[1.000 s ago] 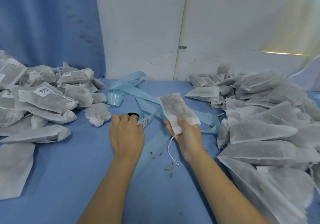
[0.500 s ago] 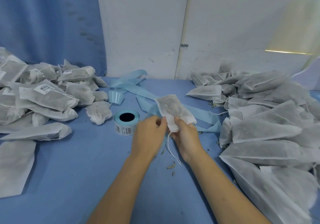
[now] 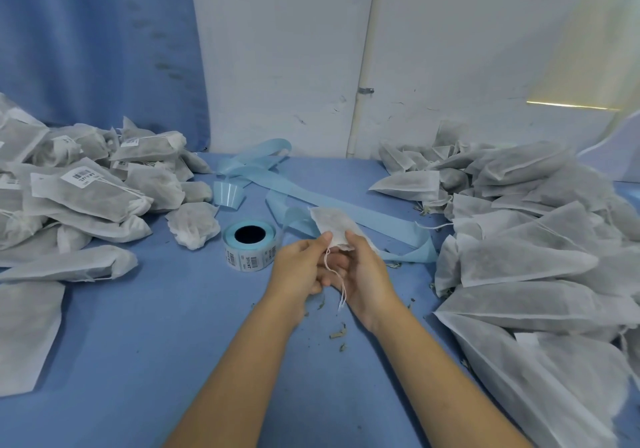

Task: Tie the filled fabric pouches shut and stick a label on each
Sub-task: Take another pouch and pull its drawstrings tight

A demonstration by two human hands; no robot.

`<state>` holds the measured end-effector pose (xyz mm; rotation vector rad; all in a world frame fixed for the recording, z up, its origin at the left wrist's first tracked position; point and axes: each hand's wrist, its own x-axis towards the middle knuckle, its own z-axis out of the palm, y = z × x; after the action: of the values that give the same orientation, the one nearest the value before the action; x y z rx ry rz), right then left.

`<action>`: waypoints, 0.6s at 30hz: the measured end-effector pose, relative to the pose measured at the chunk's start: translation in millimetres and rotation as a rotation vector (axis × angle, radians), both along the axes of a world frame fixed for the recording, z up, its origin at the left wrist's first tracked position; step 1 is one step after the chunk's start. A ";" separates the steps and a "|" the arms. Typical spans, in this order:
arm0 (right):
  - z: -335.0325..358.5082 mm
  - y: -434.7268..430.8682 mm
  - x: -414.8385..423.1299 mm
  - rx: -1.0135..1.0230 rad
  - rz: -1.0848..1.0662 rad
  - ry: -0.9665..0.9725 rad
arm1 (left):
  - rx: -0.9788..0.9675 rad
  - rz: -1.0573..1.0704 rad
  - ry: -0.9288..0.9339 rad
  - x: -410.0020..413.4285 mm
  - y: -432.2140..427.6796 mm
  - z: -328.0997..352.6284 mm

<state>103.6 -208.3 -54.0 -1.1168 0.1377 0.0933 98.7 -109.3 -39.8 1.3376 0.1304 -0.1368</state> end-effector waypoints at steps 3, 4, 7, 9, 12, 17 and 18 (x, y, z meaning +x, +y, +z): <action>0.0 -2.2 -0.3 0.047 -0.009 0.004 | -0.155 -0.024 0.043 -0.7 1.9 0.3; 0.2 -3.0 -0.4 0.050 0.003 0.009 | -0.182 -0.015 0.046 0.3 2.1 -0.2; -1.2 -4.1 0.2 0.001 0.044 0.010 | -0.221 0.014 0.025 3.7 1.9 -2.0; -2.8 -3.2 -1.0 -0.064 0.029 -0.026 | -0.244 0.035 0.027 5.1 2.0 -2.9; -5.8 1.2 -4.4 -0.160 -0.014 -0.101 | -0.171 0.026 -0.022 4.9 2.1 -3.2; -8.6 3.1 -7.7 -0.092 -0.083 -0.162 | -0.055 0.005 -0.096 2.7 1.5 -4.0; -8.5 2.5 -7.4 -0.059 -0.084 -0.159 | -0.031 -0.002 -0.108 2.7 1.5 -4.8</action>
<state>96.2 -205.9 -62.6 -1.1707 0.0453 -0.0753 101.4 -107.8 -44.6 1.3115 0.0355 -0.0682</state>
